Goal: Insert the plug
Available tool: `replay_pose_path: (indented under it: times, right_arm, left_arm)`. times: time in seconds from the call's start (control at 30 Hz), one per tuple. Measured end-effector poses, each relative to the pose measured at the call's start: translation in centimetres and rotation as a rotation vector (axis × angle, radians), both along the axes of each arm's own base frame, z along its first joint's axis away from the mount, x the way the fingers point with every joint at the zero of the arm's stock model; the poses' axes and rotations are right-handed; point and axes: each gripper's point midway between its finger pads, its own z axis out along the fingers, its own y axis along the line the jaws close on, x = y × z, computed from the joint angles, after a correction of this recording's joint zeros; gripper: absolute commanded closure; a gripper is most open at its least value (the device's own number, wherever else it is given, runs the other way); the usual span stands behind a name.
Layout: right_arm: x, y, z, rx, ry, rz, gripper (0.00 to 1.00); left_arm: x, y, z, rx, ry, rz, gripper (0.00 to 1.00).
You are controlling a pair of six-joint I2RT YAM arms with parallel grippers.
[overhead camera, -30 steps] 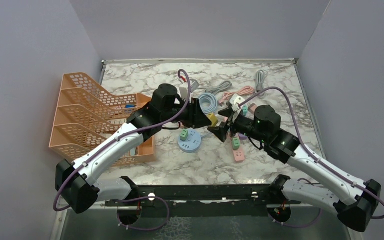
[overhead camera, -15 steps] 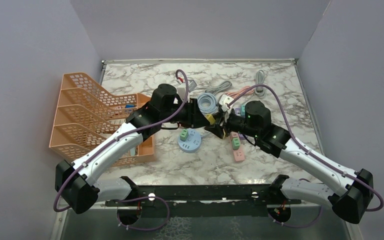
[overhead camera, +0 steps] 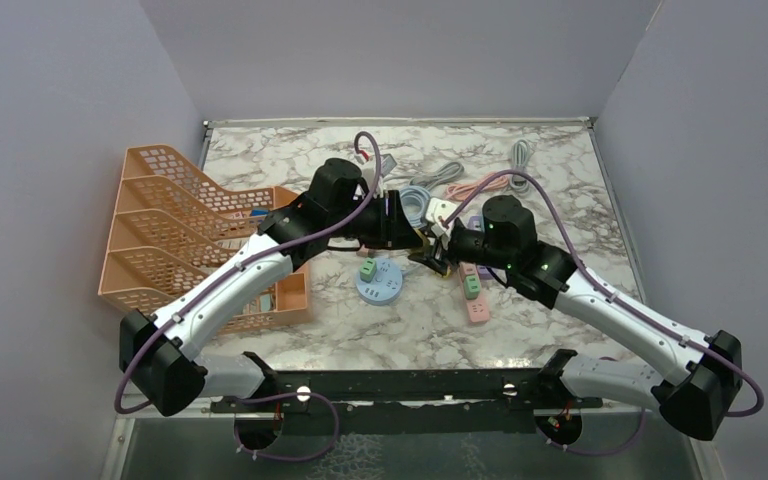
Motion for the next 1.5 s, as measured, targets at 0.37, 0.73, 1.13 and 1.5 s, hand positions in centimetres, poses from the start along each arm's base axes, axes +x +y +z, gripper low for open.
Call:
replay_pose_path:
  times: [0.37,0.73,1.13,1.5]
  right_arm:
    - [-0.1,-0.1,-1.9,-0.053,0.053,0.002,0.37]
    - [-0.8,-1.3,-1.1,0.05,0.208,-0.138,0.24]
    - [1.5,-6.4,-7.2,0.212,0.595,-0.777,0.47]
    - [1.7,-8.9,-9.9,0.231,0.706,-1.041,0.47]
  left_arm:
    - [-0.1,0.0,-2.2,0.064,0.044,-0.024,0.91]
    - [1.5,2.5,-5.2,0.233,-0.086,0.032,0.95]
    - [0.4,5.9,-13.4,0.48,-0.073,0.056,0.95]
    - [1.0,4.6,-17.5,0.585,-0.073,0.025,0.98]
